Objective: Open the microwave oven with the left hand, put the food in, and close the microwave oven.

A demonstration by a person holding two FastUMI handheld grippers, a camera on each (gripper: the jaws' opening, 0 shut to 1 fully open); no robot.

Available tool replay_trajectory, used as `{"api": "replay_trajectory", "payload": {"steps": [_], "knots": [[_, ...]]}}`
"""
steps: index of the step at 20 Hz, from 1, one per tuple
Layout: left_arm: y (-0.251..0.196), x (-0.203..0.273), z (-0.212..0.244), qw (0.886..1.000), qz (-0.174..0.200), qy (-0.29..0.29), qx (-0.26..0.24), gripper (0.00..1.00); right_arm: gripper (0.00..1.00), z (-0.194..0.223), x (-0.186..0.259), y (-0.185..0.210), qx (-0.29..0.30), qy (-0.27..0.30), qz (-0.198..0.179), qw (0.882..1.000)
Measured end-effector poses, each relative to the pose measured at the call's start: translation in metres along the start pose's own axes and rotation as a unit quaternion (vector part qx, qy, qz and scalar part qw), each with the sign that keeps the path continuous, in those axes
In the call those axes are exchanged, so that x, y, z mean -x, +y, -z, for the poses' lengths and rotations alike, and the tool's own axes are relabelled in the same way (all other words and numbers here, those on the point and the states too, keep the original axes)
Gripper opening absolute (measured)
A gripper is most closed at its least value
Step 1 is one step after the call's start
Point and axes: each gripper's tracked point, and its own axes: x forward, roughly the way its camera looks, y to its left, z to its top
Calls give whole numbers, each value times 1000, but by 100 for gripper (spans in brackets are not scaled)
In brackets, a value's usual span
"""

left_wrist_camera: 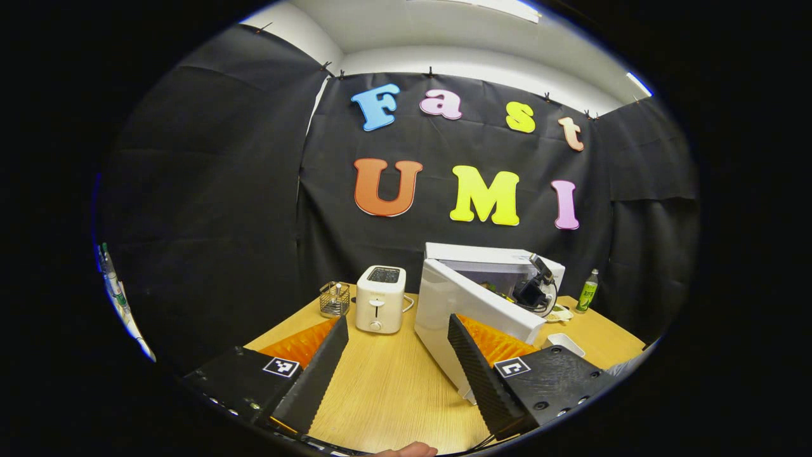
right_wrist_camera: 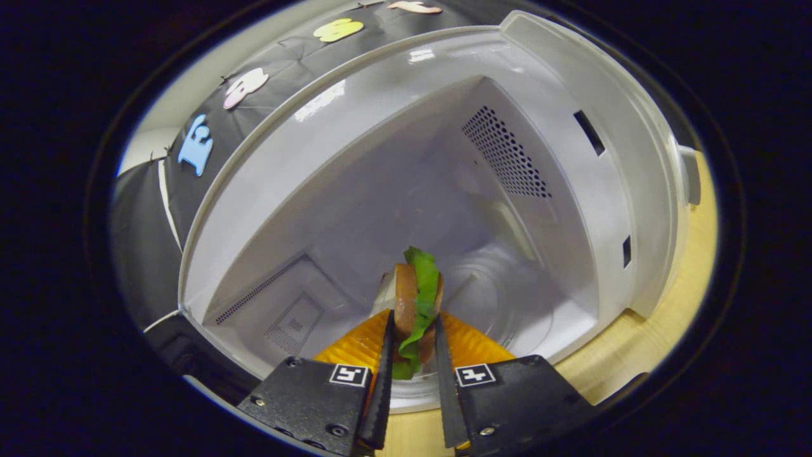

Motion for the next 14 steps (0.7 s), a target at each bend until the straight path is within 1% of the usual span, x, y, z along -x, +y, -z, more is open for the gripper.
{"api": "replay_trajectory", "payload": {"steps": [1,2,3,4,6,7,8,9,10,11,12,13,14], "knots": [[1,-1,1,1000,-3,1,-2,95,37,1,0,0,6,0,2,1000],[5,-4,1,1000,-9,1,-6,95,31,1,0,-2,14,0,4,1000],[7,-4,1,1000,-14,0,-9,95,31,3,-1,-6,19,0,7,1000],[5,-4,0,1000,-12,0,-9,95,38,5,-1,-9,19,-1,9,1000],[-4,-6,1,1000,-4,0,-9,95,40,7,1,-13,10,-10,15,1000],[-4,-7,1,1000,-3,0,-10,95,46,6,2,-20,10,-20,26,999],[-3,-7,2,1000,-7,0,-14,95,54,5,1,-26,27,-27,34,999],[4,-6,0,1000,-18,-7,-21,95,54,3,1,-24,50,-38,34,997],[9,-4,-3,999,-33,-15,-30,95,61,2,2,-23,77,-48,34,995],[10,-6,-2,998,-40,-18,-35,95,50,0,1,-21,87,-59,30,994],[8,-5,-2,998,-40,-18,-35,95,51,-3,2,-21,97,-60,31,993],[6,-4,-1,999,-38,-17,-31,95,61,-2,3,-26,106,-61,30,992],[5,-3,0,999,-35,-16,-27,95,62,-3,4,-27,114,-62,32,991]]}}
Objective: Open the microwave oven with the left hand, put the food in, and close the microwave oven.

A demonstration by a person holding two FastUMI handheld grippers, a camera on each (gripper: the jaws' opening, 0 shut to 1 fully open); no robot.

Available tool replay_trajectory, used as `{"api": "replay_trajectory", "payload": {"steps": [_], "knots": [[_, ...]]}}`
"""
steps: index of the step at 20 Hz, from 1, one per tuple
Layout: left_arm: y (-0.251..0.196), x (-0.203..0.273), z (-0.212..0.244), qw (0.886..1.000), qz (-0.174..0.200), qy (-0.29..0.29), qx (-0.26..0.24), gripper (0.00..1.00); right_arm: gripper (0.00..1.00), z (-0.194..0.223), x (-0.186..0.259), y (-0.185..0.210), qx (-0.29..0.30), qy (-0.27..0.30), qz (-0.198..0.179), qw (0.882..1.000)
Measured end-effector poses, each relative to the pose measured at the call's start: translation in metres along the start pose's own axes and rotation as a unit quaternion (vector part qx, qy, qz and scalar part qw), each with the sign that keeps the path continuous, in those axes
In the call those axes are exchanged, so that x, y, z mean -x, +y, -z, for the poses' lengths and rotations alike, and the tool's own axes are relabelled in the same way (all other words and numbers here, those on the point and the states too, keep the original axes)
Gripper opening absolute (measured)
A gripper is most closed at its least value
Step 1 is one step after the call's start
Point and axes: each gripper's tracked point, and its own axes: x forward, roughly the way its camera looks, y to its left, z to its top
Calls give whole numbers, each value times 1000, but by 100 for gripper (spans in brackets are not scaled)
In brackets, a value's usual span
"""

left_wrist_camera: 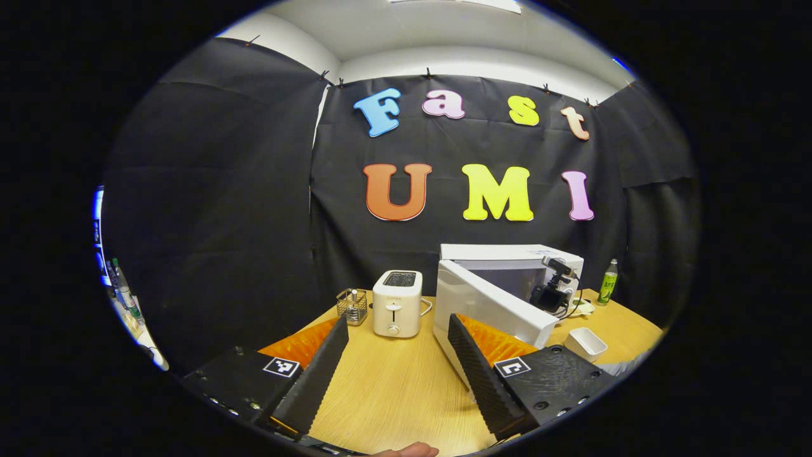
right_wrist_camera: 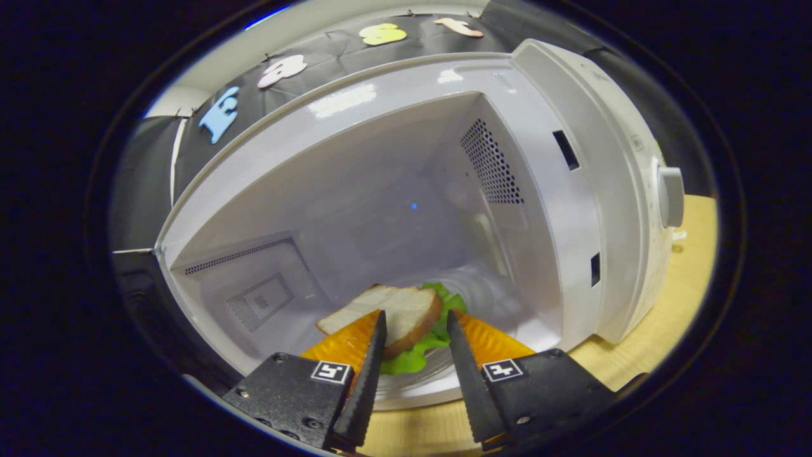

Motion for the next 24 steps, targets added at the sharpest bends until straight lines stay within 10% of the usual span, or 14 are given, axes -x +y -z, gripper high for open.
{"api": "replay_trajectory", "payload": {"steps": [4,9,10,11,12,13,14,17,24], "knots": [[1,6,1,1000,2,-2,13,95,58,0,6,-1,-11,7,-5,1000],[-1,16,11,999,19,11,46,95,70,-20,32,-17,-33,-4,14,999],[-2,17,15,999,21,15,48,95,89,-27,39,-22,-29,-13,18,999],[-1,17,17,998,22,18,48,83,90,-27,44,-19,-22,-13,13,1000],[-2,18,18,998,24,21,47,83,80,-28,51,-17,-16,-7,6,1000],[-5,20,20,998,27,24,43,83,93,-28,56,-15,-15,-1,1,1000],[-7,19,21,999,28,24,40,83,82,-27,61,-14,-16,8,-6,1000],[-6,18,25,999,29,24,23,83,99,-34,81,2,-8,20,-50,998],[-6,8,44,999,23,36,-8,80,100,-93,176,49,92,-31,-135,986]]}}
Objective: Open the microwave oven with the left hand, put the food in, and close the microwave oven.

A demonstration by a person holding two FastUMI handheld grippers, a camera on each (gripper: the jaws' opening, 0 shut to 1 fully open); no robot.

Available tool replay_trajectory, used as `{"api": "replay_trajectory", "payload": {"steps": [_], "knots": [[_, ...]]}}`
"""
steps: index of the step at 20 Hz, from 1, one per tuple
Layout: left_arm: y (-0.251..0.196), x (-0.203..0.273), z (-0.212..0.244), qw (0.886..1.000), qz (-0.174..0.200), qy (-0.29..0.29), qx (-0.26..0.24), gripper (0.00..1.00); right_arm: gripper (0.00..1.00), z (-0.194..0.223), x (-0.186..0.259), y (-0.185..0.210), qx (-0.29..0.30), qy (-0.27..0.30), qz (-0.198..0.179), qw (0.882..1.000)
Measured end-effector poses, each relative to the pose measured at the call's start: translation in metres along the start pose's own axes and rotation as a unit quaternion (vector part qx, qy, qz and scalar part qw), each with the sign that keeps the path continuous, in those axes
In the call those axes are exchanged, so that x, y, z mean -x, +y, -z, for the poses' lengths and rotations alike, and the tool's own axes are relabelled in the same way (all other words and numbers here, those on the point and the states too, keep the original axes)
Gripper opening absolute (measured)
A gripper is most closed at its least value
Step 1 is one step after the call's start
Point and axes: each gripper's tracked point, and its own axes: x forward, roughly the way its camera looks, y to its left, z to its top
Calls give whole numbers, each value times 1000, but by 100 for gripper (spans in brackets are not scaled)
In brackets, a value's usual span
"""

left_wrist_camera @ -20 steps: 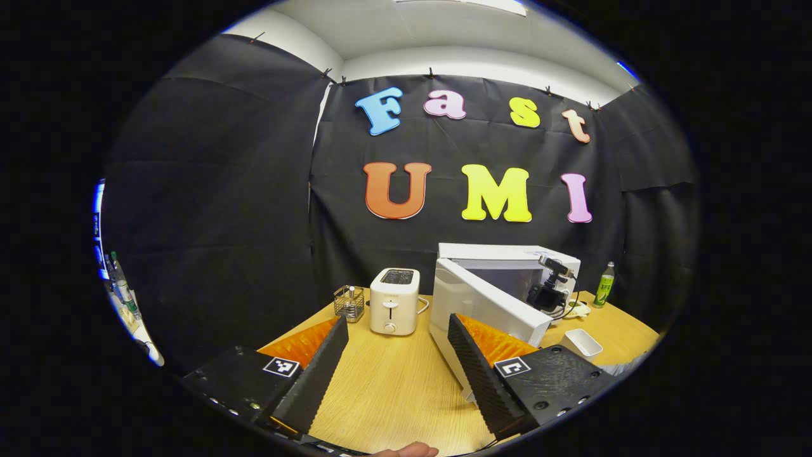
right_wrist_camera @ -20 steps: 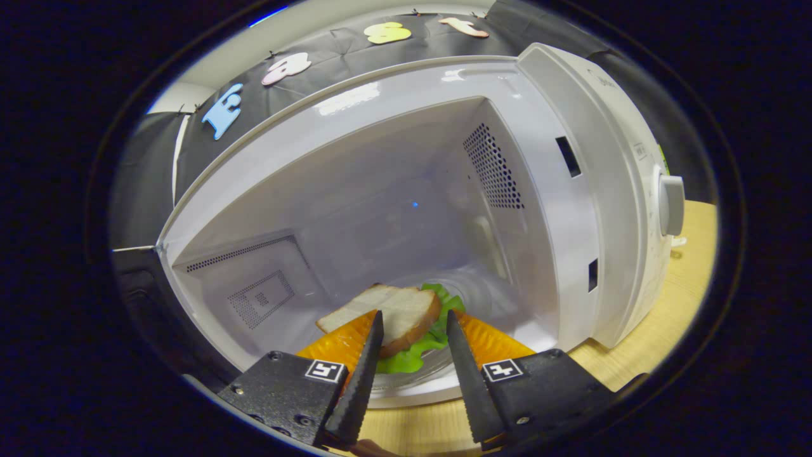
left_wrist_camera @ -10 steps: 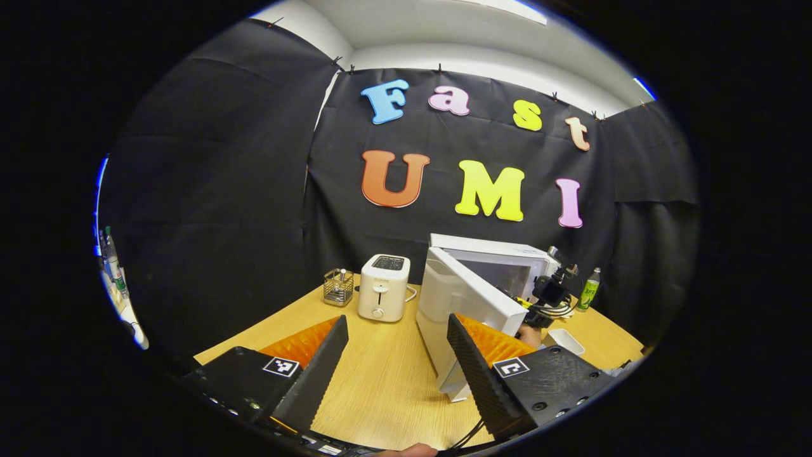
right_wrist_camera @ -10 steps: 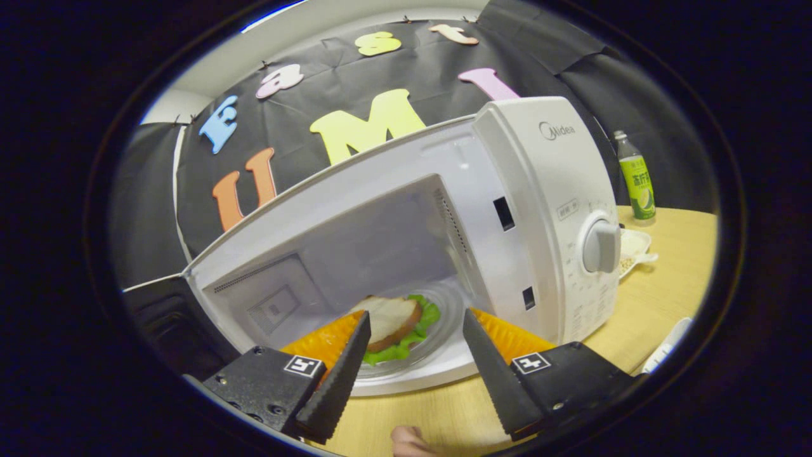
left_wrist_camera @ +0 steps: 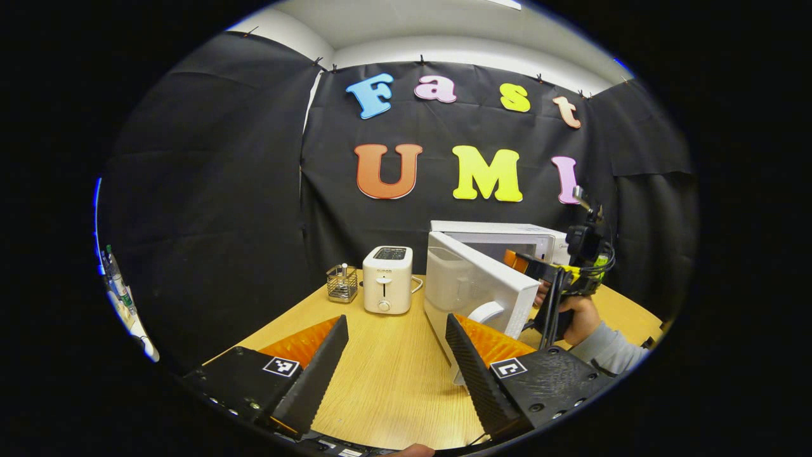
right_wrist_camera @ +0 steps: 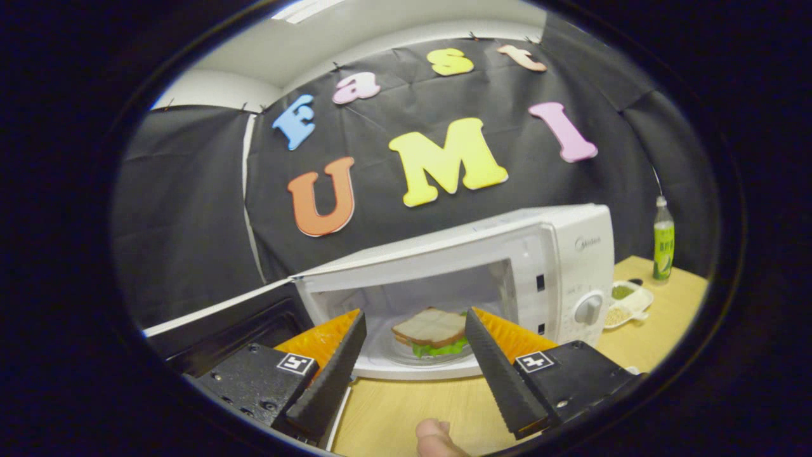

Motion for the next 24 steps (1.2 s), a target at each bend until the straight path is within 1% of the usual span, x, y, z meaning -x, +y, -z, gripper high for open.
{"api": "replay_trajectory", "payload": {"steps": [1,2,3,4,5,6,7,8,9,10,11,12,13,15,17,18,19,21,22,23,24], "knots": [[4,1,-1,1000,-3,-2,-2,93,91,-12,14,6,10,-7,-9,1000],[6,0,-3,1000,-8,-5,-4,92,91,-26,30,9,18,-17,-17,1000],[10,0,-3,1000,-13,-8,-3,90,91,-38,44,9,24,-24,-16,999],[13,-3,-3,1000,-17,-10,0,88,99,-48,61,4,28,-27,-12,999],[19,-7,-2,1000,-26,-12,8,64,90,-58,78,5,26,-36,-20,999],[32,-11,-2,999,-47,-14,15,55,91,-71,96,5,19,-48,-27,998],[39,-15,0,998,-52,-16,22,45,91,-81,114,1,14,-53,-27,998],[37,-20,2,999,-39,-15,26,34,90,-88,130,-7,14,-51,-22,998],[34,-22,5,999,-32,-16,26,12,99,-91,145,-16,20,-44,-14,999],[36,-28,4,999,-32,-24,24,12,99,-96,162,-26,29,-38,-5,999],[40,-43,8,999,-27,-27,29,11,100,-100,175,-33,38,-36,2,999],[37,-43,7,999,-12,-31,41,0,91,-106,188,-40,41,-39,5,998],[28,-41,8,998,12,-31,53,6,91,-113,202,-49,34,-50,12,998],[18,-45,8,997,40,-42,55,2,90,-124,227,-66,17,-61,20,998],[0,-49,9,995,74,-54,47,2,89,-127,249,-82,18,-54,30,998],[-15,-49,8,992,98,-62,45,2,100,-136,259,-91,20,-61,37,997],[-23,-51,7,991,110,-65,40,2,90,-145,267,-98,16,-74,44,996],[-38,-56,15,990,123,-63,12,2,90,-158,283,-106,5,-90,44,995],[-48,-58,18,989,132,-61,5,2,99,-161,290,-108,-1,-93,41,995],[-58,-61,25,988,143,-54,5,2,99,-163,296,-113,-6,-94,40,995],[-53,-52,26,991,119,-66,0,2,99,-166,301,-117,-11,-97,39,995]]}}
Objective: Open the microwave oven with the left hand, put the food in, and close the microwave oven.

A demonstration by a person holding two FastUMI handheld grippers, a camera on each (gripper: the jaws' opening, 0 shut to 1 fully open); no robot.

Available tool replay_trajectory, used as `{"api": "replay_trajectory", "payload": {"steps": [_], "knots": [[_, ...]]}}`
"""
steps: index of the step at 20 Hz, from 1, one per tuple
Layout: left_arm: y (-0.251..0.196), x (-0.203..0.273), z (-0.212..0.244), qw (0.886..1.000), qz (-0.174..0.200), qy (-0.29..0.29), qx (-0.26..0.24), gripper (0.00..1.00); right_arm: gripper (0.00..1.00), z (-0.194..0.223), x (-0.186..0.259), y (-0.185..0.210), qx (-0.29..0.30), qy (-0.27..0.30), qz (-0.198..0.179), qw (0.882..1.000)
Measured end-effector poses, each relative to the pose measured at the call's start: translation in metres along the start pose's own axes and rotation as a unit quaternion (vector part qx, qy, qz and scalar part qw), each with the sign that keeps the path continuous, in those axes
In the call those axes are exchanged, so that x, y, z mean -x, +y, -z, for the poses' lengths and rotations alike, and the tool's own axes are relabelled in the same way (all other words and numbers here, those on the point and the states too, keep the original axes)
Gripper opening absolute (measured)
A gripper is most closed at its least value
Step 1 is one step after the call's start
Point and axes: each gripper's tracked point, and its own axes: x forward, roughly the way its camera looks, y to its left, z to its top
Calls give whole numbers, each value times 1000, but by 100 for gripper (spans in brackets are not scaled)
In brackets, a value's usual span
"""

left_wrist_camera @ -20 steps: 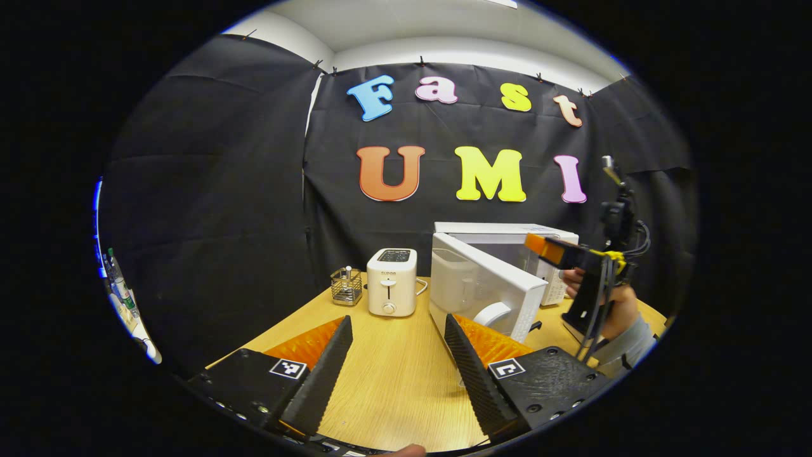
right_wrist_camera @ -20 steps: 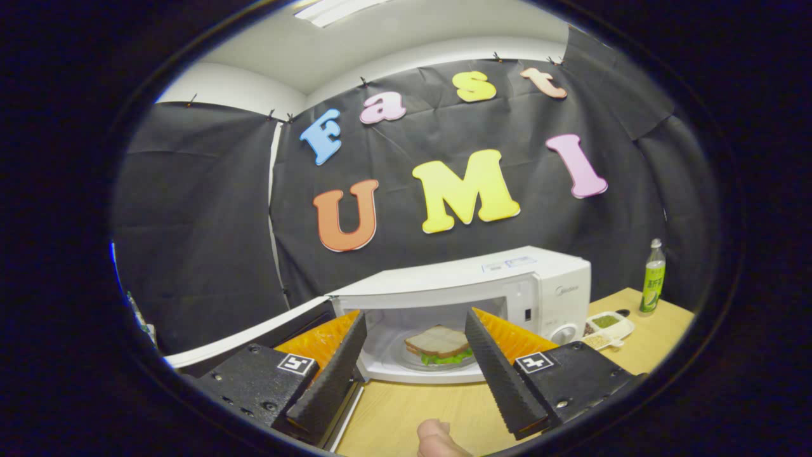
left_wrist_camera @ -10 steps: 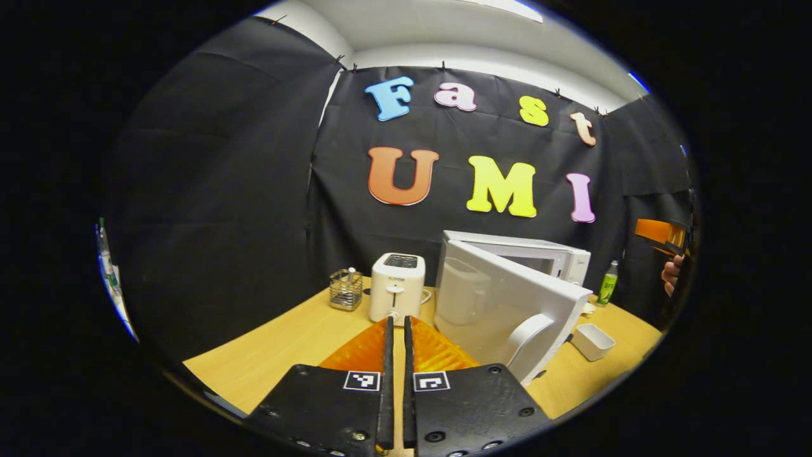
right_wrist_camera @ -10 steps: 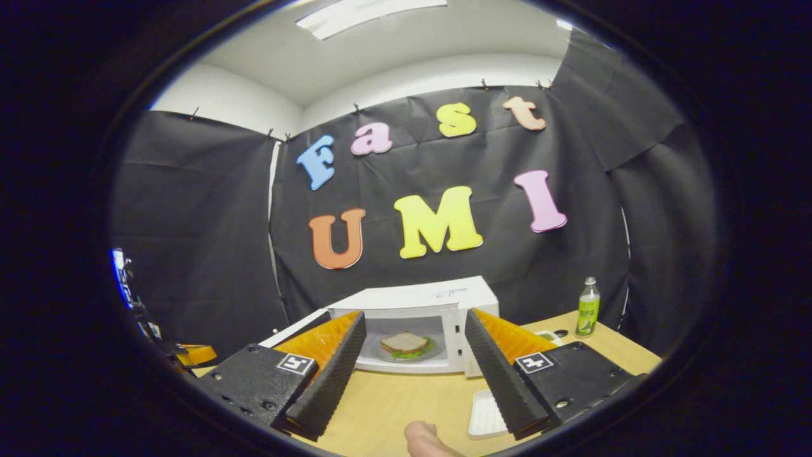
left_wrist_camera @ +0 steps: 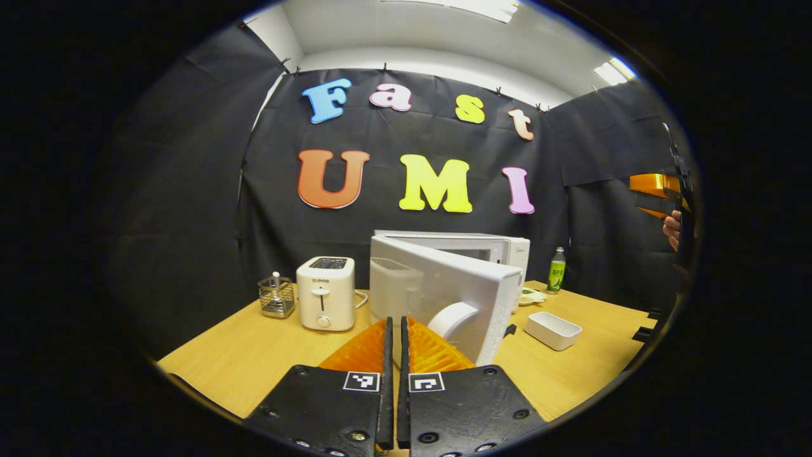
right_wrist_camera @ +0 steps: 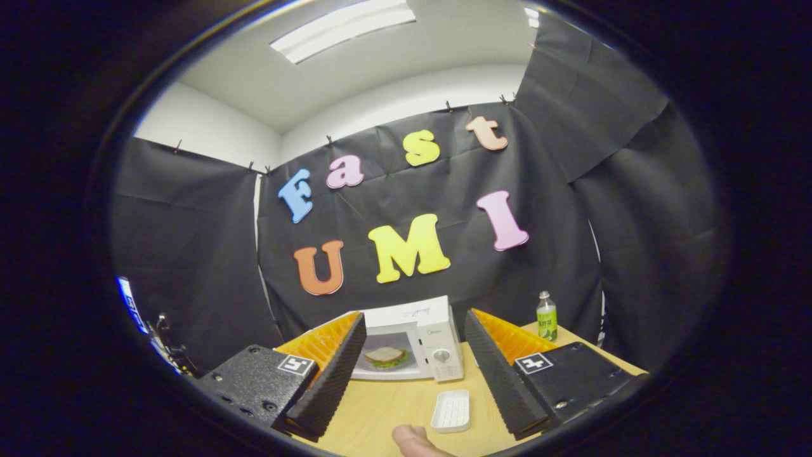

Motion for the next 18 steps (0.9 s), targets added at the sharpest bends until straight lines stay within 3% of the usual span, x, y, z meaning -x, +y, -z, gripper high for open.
{"api": "replay_trajectory", "payload": {"steps": [2,3,5,6,7,8,10,11,18], "knots": [[-15,-13,7,1000,18,9,18,0,99,-7,6,-6,-3,-9,-1,1000],[-17,-23,6,999,19,11,24,0,90,-8,11,-10,-1,-10,1,1000],[-29,-28,11,999,28,19,28,0,90,-7,14,-14,8,-9,2,1000],[-35,-32,13,999,37,22,24,0,99,-6,16,-17,12,-5,4,1000],[-45,-34,16,998,46,29,22,0,99,-4,16,-21,16,-1,7,1000],[-54,-38,19,998,55,32,21,0,90,-4,17,-21,17,-1,6,1000],[-71,-47,19,997,73,31,18,0,90,-5,17,-23,22,-1,3,1000],[-77,-54,20,996,78,29,16,0,99,-3,16,-26,24,0,4,1000],[-122,-109,17,991,126,32,30,0,99,14,15,-45,39,36,7,999]]}}
